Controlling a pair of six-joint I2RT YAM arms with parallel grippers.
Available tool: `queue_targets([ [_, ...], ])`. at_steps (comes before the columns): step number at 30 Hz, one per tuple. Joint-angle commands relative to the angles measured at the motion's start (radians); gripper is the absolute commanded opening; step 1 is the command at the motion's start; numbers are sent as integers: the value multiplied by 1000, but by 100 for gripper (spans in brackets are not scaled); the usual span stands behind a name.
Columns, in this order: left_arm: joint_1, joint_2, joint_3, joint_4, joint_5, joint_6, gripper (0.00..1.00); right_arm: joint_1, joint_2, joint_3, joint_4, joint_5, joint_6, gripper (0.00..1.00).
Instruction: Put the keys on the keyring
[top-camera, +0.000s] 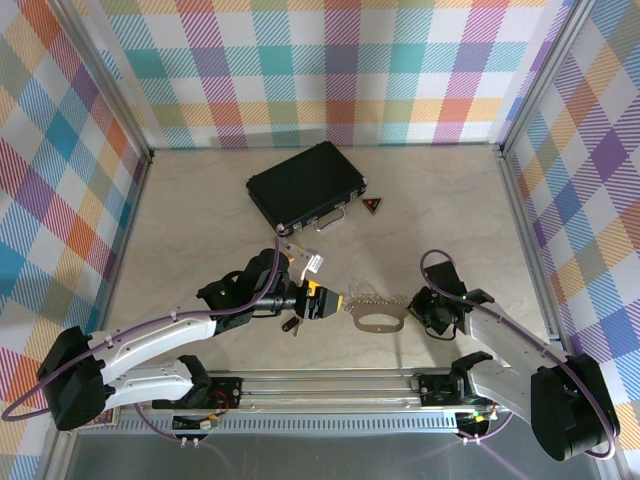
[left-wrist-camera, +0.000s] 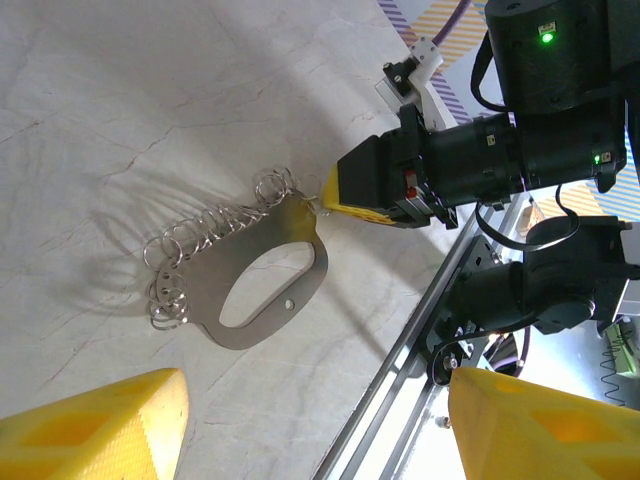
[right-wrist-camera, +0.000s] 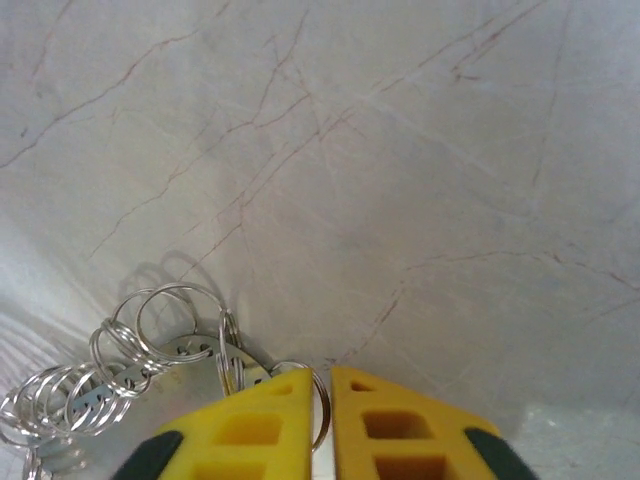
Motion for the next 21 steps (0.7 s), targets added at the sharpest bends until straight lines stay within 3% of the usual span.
queue_targets([
  [1,11,-21,18,-17,-6,15,69,-3,-17,-7,-11,-10,-14,21],
  [5,11,-20,20,-13,-5,12,69,-4,-49,-37,3,-29,32,29],
  [17,12,-14,11,2,-2,10,69,-4,-168,-130,31,-49,171,26],
  [21,12,-18,7,1,-3,10,69,-4,-170,-145,59,-62,203,30],
])
